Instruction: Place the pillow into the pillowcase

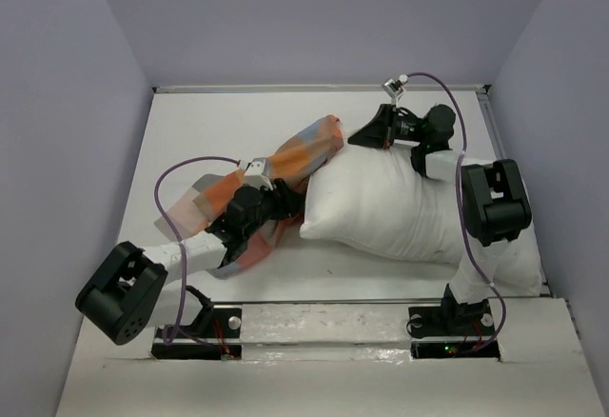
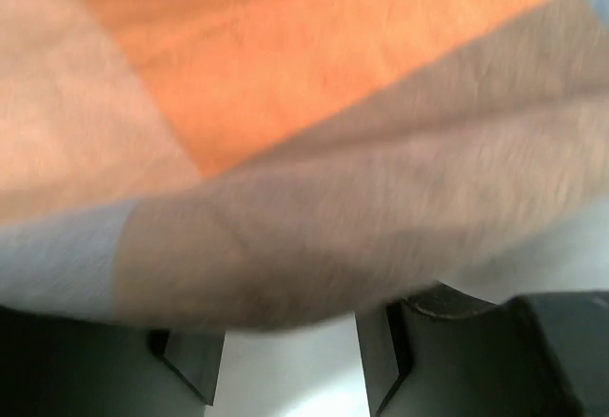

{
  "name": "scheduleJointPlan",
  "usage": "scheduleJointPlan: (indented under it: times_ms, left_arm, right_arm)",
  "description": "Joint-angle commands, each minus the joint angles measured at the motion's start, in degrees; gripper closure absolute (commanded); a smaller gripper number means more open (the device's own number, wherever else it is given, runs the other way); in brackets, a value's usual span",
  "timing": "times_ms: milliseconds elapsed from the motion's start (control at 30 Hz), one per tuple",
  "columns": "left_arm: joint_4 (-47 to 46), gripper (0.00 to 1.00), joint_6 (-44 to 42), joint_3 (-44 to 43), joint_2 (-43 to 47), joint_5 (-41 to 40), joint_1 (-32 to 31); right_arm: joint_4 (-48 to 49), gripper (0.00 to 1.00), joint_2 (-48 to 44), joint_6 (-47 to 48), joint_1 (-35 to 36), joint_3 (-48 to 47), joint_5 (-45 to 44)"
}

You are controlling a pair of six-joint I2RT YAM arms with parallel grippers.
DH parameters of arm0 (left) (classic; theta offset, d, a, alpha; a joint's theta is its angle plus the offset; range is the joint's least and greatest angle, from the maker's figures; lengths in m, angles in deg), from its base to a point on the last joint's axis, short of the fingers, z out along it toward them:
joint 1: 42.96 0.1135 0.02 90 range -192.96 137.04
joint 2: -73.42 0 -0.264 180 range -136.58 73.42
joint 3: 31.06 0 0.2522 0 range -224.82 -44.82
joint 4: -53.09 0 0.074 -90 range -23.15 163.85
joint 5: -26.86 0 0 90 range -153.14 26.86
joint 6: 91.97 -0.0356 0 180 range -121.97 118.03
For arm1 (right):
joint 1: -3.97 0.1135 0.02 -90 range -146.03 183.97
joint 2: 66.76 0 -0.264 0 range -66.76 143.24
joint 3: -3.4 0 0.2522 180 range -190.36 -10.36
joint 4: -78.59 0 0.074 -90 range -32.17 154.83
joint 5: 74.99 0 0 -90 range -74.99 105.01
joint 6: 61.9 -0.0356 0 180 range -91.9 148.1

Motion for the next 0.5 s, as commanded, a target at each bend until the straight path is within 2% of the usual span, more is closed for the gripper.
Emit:
scheduleJointPlan:
  times_ms: [0, 100, 200, 300, 333, 400, 433, 467]
  left_arm:
    - [-9.5, 0.40, -2.7, -4.1, -3.6, -0.6, -0.2]
    - [-7.9, 0.41, -3.5, -6.0, -6.6, -3.7, -0.1]
    - [-6.6, 0.49, -3.1, -6.4, -7.2, -7.4, -0.1]
    - [-5.8, 0.74, -3.0, -5.9, -5.6, -7.6, -0.1]
    - [-4.4, 0.87, -3.2, -5.8, -3.6, -7.1, -0.2]
    - [-1.5, 0.97, -3.1, -4.6, -0.3, -5.4, -0.2]
    - [0.3, 1.00, -3.0, -4.4, 3.7, -4.8, -0.2]
    - [4.2, 1.00, -3.3, -4.3, 5.9, -3.0, -0.2]
  right_arm:
    - [9.3, 1.00, -6.2, 3.6, 0.0, -0.3, 1.1]
    - [7.2, 1.00, -6.6, 5.4, 0.0, -0.1, 0.8]
    - [7.2, 1.00, -6.4, 5.5, 0.0, -0.2, 0.6]
    - [6.2, 1.00, -6.3, 6.3, 0.0, -0.3, 0.0]
    - [3.1, 1.00, -6.8, 8.6, 0.0, -0.4, -0.4]
    - [-3.5, 1.00, -8.2, 14.1, 0.0, -0.7, -2.5]
    - [-16.0, 1.00, -10.8, 24.2, 1.1, -1.0, -4.0]
    - [-23.9, 1.00, -12.1, 31.1, 1.8, -2.8, -9.3]
